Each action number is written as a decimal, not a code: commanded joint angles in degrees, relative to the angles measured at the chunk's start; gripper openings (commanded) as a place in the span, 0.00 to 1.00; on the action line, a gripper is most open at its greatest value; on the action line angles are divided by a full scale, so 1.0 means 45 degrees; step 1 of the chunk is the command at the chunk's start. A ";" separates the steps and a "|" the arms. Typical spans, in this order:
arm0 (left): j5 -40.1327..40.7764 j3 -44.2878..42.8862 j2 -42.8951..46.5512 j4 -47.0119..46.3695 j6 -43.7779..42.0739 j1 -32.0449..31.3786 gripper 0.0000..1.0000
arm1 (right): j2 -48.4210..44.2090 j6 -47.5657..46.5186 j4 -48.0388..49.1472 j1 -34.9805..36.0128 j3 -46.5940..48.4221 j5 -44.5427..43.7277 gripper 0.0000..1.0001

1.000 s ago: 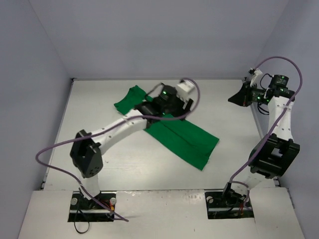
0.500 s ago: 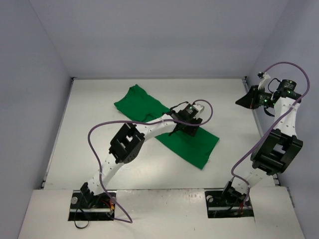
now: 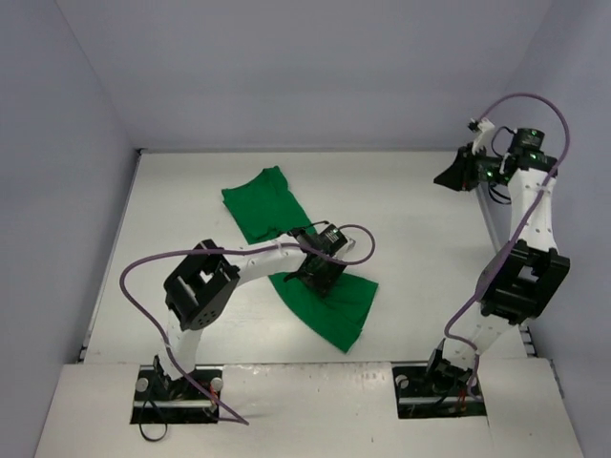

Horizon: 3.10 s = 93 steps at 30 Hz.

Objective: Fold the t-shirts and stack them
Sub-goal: Rotate the tshirt 90 degrees

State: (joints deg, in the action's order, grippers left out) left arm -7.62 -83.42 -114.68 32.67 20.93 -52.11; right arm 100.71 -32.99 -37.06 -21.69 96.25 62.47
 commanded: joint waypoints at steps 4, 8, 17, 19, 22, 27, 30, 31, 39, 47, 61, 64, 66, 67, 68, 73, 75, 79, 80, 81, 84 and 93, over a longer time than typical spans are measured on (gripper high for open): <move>-0.1781 0.1453 0.1874 0.1156 -0.3216 -0.0333 0.44 | 0.0854 -0.0875 0.0091 0.3124 0.1233 -0.1055 0.15; -0.2550 0.1490 0.3112 0.0658 -0.5149 -0.0388 0.48 | 0.2452 -0.0749 0.0108 0.5633 0.2646 -0.1221 0.12; -0.2334 0.1365 0.3966 0.0437 -0.7812 -0.1349 0.52 | 0.9141 0.0809 0.0077 0.9683 0.9593 -0.0536 0.07; -0.2734 0.1472 0.4083 0.0407 -0.8212 -0.1388 0.51 | 1.0155 0.0935 0.0118 0.9973 1.0558 -0.0140 0.07; -0.3543 0.1963 0.4520 0.0243 -0.8804 -0.1410 0.51 | 1.0781 0.0830 0.0411 1.0081 1.0802 0.0161 0.08; -0.4347 0.2868 0.5873 0.0018 -0.9820 -0.1622 0.51 | 1.1247 0.0736 0.0878 1.0264 0.9954 0.0369 0.08; -0.4425 0.3193 0.6503 -0.0086 -1.0080 -0.1778 0.51 | 1.1447 0.0891 0.1112 1.0329 0.9842 0.0027 0.07; -0.4467 0.3266 0.6640 -0.0107 -1.0112 -0.1779 0.51 | 1.1542 0.1089 0.1185 1.0298 0.9873 -0.0068 0.07; -0.3773 0.3576 0.7079 -0.0249 -0.9869 -0.1811 0.51 | 1.2193 0.2984 0.2321 0.9166 1.0282 -0.1384 0.02; -0.3524 0.3885 0.7011 -0.0535 -0.9442 -0.1759 0.51 | 1.1766 0.4592 0.3775 0.7551 0.9268 -0.2232 0.01; -0.4007 0.2547 0.4801 -0.1282 -0.6452 0.0561 0.46 | 0.7773 0.5183 0.3880 0.6385 0.6128 -0.0483 0.25; -0.3906 0.3432 0.5771 -0.2741 -0.6331 0.0962 0.48 | 0.5838 0.4988 0.3844 0.5710 0.5119 0.0180 0.32; -0.3443 0.4411 0.6556 -0.3582 -0.6575 0.0755 0.51 | 0.4041 0.4661 0.3820 0.5179 0.4077 0.0525 0.37; -0.3113 0.4708 0.6868 -0.3821 -0.6740 0.0644 0.53 | 0.3504 0.4423 0.3802 0.4940 0.3615 0.0726 0.39; -0.2705 0.5099 0.7344 -0.4026 -0.7062 0.0576 0.56 | 0.2468 0.3930 0.3734 0.4347 0.2479 0.1083 0.40; -0.2672 0.6067 0.8825 -0.3567 -0.9510 0.0716 0.57 | -0.1007 0.2946 0.3220 0.3089 -0.2510 0.0424 0.38; -0.2634 0.6513 0.9168 -0.3835 -0.9513 0.0815 0.55 | -0.2256 0.2880 0.2937 0.3132 -0.4471 0.0178 0.36; -0.1739 0.6215 0.8441 -0.4779 -0.7830 0.1098 0.45 | -0.3246 0.2755 0.3024 0.3404 -0.7347 -0.0088 0.24; -0.1896 0.5800 0.7990 -0.4780 -0.7174 0.1293 0.43 | -0.3271 0.2621 0.3037 0.3489 -0.8052 -0.0076 0.19; -0.1923 0.5216 0.7310 -0.4794 -0.6626 0.1446 0.42 | -0.3292 0.2242 0.3040 0.3541 -0.8427 -0.0030 0.16; -0.2249 0.4186 0.6034 -0.4741 -0.5962 0.1736 0.41 | -0.3198 0.1844 0.3233 0.3907 -0.8846 0.0061 0.08; -0.3296 0.3109 0.4760 -0.4419 -0.5423 0.2986 0.36 | -0.0828 0.3921 0.3381 0.6314 -0.8742 -0.1166 0.00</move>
State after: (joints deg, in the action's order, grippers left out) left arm -20.03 -67.05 -96.90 14.51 -6.20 -41.72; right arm 92.82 -20.34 -22.59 5.52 56.16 58.79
